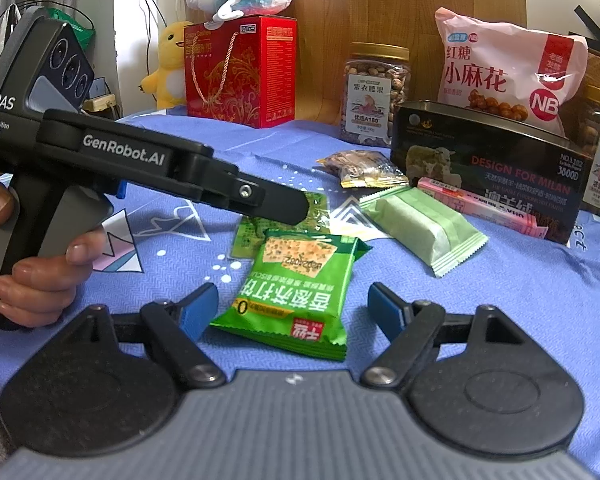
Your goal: Organize snacks
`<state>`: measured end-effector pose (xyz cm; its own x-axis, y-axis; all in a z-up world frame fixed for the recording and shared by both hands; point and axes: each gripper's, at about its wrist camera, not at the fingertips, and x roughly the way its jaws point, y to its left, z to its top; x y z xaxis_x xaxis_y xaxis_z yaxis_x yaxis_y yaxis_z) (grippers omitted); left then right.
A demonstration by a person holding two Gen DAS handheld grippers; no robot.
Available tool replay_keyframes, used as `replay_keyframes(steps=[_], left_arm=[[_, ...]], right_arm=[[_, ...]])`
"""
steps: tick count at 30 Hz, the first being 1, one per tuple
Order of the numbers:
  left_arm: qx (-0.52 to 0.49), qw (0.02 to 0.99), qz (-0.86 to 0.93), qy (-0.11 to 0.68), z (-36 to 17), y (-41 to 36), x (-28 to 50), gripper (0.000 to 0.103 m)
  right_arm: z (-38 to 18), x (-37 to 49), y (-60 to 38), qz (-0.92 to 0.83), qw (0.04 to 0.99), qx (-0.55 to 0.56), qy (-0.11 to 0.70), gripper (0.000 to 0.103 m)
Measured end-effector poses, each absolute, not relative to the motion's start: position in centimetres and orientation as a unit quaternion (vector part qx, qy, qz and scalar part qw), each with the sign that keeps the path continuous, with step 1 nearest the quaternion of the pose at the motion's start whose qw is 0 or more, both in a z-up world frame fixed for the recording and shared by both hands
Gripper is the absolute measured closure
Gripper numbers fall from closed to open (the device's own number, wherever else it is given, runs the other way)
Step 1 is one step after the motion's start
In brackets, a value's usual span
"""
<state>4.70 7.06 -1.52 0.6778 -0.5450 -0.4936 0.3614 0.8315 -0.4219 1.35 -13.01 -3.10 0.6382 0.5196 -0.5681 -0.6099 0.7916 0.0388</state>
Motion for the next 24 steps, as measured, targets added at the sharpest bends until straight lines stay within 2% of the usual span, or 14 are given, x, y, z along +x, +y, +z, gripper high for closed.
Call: replay_keyframes(steps=[24], left_arm=[[-0.149,0.901,-0.258,0.314,-1.67,6.93,4.65,0.030]], right_arm=[[-3.15,1.26,-12.97,0.320,0.898,-0.085,0.289,0.020]])
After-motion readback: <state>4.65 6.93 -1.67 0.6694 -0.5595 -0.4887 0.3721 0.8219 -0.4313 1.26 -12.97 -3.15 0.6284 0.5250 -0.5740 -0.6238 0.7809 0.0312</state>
